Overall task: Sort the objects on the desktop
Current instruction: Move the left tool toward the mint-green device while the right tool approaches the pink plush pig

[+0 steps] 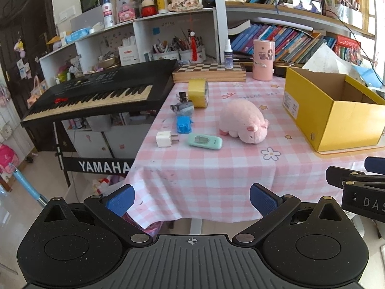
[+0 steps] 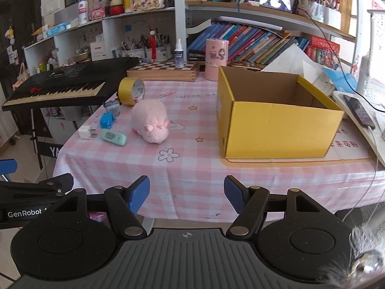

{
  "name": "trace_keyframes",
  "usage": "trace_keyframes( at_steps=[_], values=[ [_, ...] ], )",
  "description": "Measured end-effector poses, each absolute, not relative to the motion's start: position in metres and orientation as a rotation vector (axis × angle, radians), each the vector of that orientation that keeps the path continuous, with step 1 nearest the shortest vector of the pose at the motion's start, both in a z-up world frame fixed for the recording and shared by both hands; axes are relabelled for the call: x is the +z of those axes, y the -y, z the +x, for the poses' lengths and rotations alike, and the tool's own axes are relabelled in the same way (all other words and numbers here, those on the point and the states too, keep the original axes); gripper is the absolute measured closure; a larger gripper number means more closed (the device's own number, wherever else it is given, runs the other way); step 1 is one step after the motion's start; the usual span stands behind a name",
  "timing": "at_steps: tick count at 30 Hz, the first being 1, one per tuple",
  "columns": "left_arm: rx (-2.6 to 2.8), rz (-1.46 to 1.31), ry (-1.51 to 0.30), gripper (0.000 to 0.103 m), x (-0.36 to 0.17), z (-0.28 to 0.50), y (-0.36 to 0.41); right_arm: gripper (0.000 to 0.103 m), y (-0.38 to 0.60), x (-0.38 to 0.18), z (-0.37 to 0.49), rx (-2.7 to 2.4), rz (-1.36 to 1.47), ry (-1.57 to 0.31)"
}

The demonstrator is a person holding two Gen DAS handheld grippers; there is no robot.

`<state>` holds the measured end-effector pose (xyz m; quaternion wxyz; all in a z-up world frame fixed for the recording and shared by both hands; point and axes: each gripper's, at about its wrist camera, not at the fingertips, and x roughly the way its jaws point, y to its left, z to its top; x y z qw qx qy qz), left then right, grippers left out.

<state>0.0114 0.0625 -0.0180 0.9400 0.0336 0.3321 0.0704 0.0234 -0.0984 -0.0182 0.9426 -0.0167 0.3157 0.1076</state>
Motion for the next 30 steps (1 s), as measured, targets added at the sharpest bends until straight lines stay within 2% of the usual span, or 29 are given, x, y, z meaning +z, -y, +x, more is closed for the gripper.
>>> trace_keyframes(
  at_steps=[9, 17, 30],
  values=[
    [0.172, 0.045, -0.694, 0.001, -0.022, 0.035, -0.074, 0.036, 0.086, -0.024, 0.055, 0.267, -0.043, -0.675],
    [0.203, 0.009, -0.702, 0.013, -0.027, 0.062, -0.088, 0.037, 0.071, -0.024, 0.094, 0.328, -0.049, -0.678],
    [0.118, -0.007, -0.749, 0.02, -0.044, 0.122, -0.088, 0.037, 0.061, -0.025, 0.173, 0.372, -0.023, -0.704]
  ],
)
